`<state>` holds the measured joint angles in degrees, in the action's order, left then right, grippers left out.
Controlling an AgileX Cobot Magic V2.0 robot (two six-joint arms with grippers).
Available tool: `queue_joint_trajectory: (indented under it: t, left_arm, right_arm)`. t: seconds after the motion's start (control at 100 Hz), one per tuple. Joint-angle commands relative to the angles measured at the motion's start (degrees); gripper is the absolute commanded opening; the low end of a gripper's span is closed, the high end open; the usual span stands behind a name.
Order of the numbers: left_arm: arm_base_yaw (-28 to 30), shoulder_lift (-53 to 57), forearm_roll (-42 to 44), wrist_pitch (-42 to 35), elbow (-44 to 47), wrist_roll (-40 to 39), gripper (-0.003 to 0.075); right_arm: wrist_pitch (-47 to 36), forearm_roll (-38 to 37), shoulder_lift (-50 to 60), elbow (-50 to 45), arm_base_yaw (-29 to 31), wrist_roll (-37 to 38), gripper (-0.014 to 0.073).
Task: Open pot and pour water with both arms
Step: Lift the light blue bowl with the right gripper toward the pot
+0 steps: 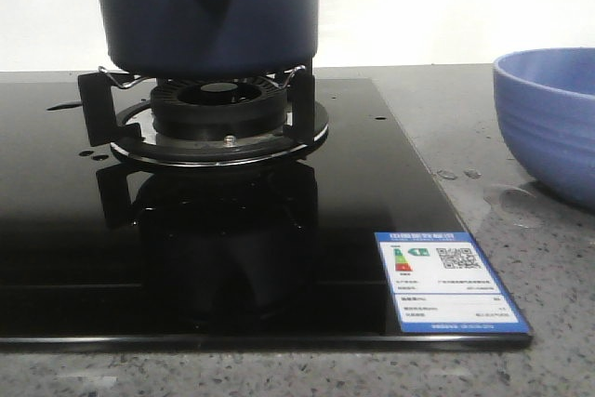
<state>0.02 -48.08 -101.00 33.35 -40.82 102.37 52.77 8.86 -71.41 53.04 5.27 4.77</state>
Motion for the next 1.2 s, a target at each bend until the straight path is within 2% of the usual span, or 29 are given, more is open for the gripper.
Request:
queue_joint_trajectory:
  t: [0.0,0.25,0.44,0.72,1.01,1.19]
  left_arm:
    - [-0.56,0.84,-5.44,1.76,-1.92,-0.48,0.019]
    - [-0.56,0.84,-5.44,1.76,-1.92,-0.48,0.019]
    - [-0.56,0.84,-5.44,1.76,-1.92,-0.48,0.019]
    - [-0.56,0.84,-5.44,1.76,-1.92,-0.58,0.019]
    - [-0.56,0.84,-5.44,1.5,-1.92,-0.87,0.019]
    - [-0.56,0.84,-5.44,0.06,-1.92,-0.87,0.019]
  right_arm:
    - [-3.4,1.59,0.97,-0.06,0.53,-1.11,0.0204]
    - [-3.72,3.03,1.07,0.06,0.53,-2.92,-0.0071]
    - [0.66,3.17,1.07,4.78,0.53,-5.26,-0.0069]
    - [9.62,3.29,0.97,19.13,-0.36,-6.16,-0.0069]
    - [19.24,3.29,-8.59,42.69,-9.1,-6.16,-0.005]
    - [21.59,-1.05,-18.26,59.43,-16.63,-6.16,-0.005]
